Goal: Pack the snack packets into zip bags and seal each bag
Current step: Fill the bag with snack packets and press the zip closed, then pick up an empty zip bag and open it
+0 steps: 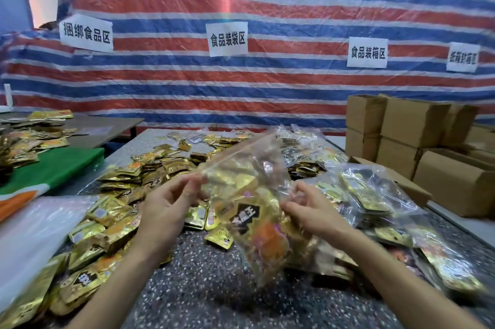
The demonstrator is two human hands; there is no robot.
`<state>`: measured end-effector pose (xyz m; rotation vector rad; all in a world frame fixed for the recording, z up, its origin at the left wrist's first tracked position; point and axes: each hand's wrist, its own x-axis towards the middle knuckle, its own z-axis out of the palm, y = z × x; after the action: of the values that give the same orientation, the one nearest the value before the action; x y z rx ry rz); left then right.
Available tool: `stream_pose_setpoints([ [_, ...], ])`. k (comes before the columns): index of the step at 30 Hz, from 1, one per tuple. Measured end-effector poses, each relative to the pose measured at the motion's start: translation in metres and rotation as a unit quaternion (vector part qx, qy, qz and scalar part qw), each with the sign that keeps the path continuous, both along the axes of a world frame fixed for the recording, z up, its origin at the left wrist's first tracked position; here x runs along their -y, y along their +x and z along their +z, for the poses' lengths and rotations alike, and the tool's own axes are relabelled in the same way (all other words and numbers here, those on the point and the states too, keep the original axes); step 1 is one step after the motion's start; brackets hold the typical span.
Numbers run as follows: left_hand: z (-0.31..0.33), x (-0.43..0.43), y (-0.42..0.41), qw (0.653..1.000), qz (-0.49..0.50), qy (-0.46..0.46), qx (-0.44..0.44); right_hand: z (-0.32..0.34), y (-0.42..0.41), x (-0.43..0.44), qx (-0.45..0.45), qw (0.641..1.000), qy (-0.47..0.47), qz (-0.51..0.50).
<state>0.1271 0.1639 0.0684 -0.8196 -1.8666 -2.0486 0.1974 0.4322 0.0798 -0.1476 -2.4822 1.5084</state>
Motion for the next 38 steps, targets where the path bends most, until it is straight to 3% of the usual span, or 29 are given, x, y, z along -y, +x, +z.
stream_pose_setpoints([
  [4, -0.007, -0.011, 0.004, 0.997, -0.025, -0.068, 0.002, 0.029, -0.013, -0.069, -0.004, 0.984, 0.039, -0.176],
  [9, -0.02, -0.011, 0.003, 0.993, -0.036, -0.112, 0.015, 0.05, -0.043, -0.149, -0.032, 0.93, 0.106, -0.351],
  [13, -0.023, -0.011, 0.002, 0.993, -0.038, -0.114, 0.022, 0.027, -0.059, -0.157, 0.14, 0.886, 0.214, -0.387],
  [17, -0.02, -0.017, 0.003, 0.993, -0.031, -0.112, 0.021, 0.015, -0.068, -0.125, 0.169, 0.852, 0.245, -0.43],
  [20, -0.015, -0.021, 0.004, 0.993, -0.038, -0.111, 0.015, 0.023, -0.063, -0.098, 0.132, 0.825, 0.31, -0.454],
  [24, -0.014, -0.02, 0.01, 0.994, -0.036, -0.105, 0.024, 0.03, -0.056, -0.068, 0.033, 0.855, 0.328, -0.401],
  [28, -0.028, -0.007, 0.012, 0.992, -0.017, -0.118, 0.046, 0.022, -0.053, -0.029, -0.079, 0.892, 0.355, -0.268],
  [33, -0.057, 0.039, 0.003, 0.982, 0.052, -0.164, 0.074, 0.0, -0.054, 0.03, -0.105, 0.935, 0.33, -0.079],
  [38, -0.068, 0.097, -0.01, 0.961, 0.154, -0.222, 0.059, -0.03, -0.062, 0.086, -0.114, 0.947, 0.295, 0.054],
])
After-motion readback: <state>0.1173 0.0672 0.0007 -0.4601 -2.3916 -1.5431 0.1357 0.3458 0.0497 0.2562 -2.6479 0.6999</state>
